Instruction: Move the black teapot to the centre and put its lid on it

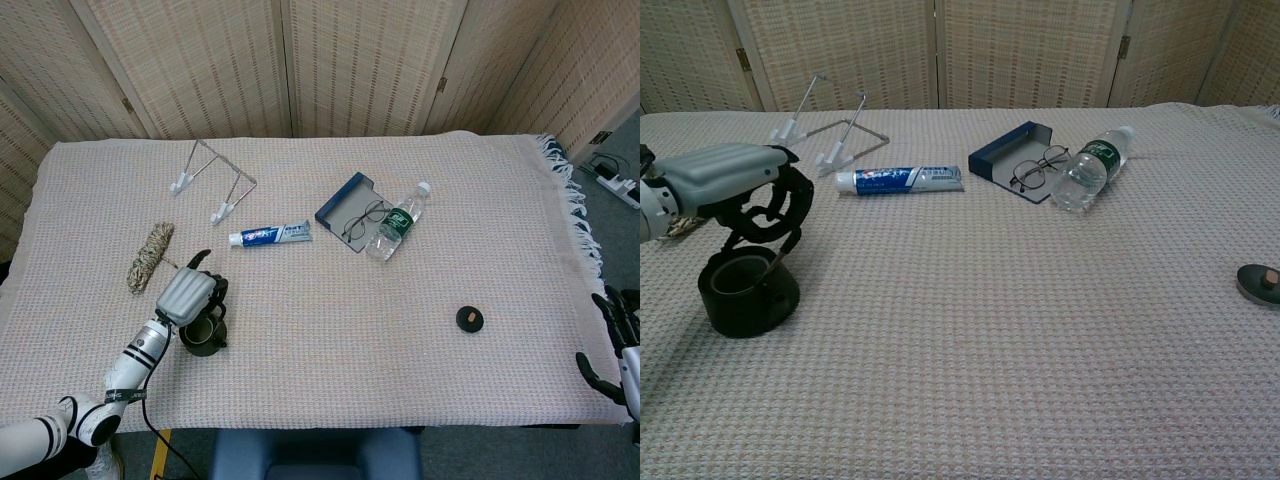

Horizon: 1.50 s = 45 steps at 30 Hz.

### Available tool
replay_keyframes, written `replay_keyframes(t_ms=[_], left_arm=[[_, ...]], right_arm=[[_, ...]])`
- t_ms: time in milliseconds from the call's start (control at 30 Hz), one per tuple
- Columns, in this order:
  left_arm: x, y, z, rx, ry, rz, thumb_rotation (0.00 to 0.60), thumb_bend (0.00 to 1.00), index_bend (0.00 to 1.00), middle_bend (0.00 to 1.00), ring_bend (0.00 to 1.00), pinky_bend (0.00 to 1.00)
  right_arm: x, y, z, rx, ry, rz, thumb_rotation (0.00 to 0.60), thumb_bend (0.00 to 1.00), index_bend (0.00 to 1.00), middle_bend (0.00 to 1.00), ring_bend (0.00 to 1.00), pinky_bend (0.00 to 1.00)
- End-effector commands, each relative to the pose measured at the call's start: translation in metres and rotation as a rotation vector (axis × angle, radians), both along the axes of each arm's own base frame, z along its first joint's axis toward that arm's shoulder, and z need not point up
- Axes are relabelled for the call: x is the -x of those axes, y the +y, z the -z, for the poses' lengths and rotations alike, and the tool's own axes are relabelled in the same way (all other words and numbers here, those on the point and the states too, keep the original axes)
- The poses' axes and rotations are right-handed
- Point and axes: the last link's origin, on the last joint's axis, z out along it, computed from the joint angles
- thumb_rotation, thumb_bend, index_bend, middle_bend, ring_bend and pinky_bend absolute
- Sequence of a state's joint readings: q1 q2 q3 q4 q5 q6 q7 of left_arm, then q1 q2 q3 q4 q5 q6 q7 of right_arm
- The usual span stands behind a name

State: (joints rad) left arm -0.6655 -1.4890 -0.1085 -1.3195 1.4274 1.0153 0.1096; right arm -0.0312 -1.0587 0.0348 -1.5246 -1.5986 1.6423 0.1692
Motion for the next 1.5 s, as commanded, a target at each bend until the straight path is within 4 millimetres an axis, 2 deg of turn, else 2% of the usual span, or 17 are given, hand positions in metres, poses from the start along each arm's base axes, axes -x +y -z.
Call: replay_keyframes(t_ms=[33,300,467,833,1133,1500], left_arm=[[-0.006,-0.002,-0.010,-0.019,-0.047,0.023,0.600,0.48,0.75,0.69,0.58,0.09],[-0.027,-0.001,-0.027,-0.048,-0.136,0.091,0.600,0.51,0.77,0.71,0.59,0.10],[-0.049,0.000,-0.024,-0.031,-0.168,0.148,0.600,0.52,0.77,0.71,0.59,0.10],[-0.103,0.009,0.001,0.005,-0.194,0.222,0.600,0.52,0.77,0.71,0.59,0.10],[-0.146,0.017,0.024,0.033,-0.226,0.260,0.600,0.52,0.77,0.71,0.59,0.10],[-0.184,0.028,0.054,0.054,-0.210,0.276,0.600,0.52,0.77,0.71,0.59,0.10]], right_arm=[[0.000,0.000,0.000,0.000,0.000,-0.001,0.600,0.39,0.02,0.06,0.18,0.03],[-0.001,0.002,0.000,0.004,0.000,-0.004,0.600,0.39,0.02,0.06,0.18,0.03],[-0.001,0.004,0.000,0.008,-0.002,-0.006,0.600,0.39,0.02,0.06,0.18,0.03],[-0.006,0.004,0.000,0.001,0.007,-0.032,0.600,0.39,0.02,0.06,0.18,0.03],[-0.003,0.010,-0.002,0.011,0.004,-0.016,0.600,0.39,0.02,0.06,0.18,0.03],[0.004,0.012,-0.004,0.016,-0.001,0.004,0.600,0.39,0.02,0.06,0.18,0.03]])
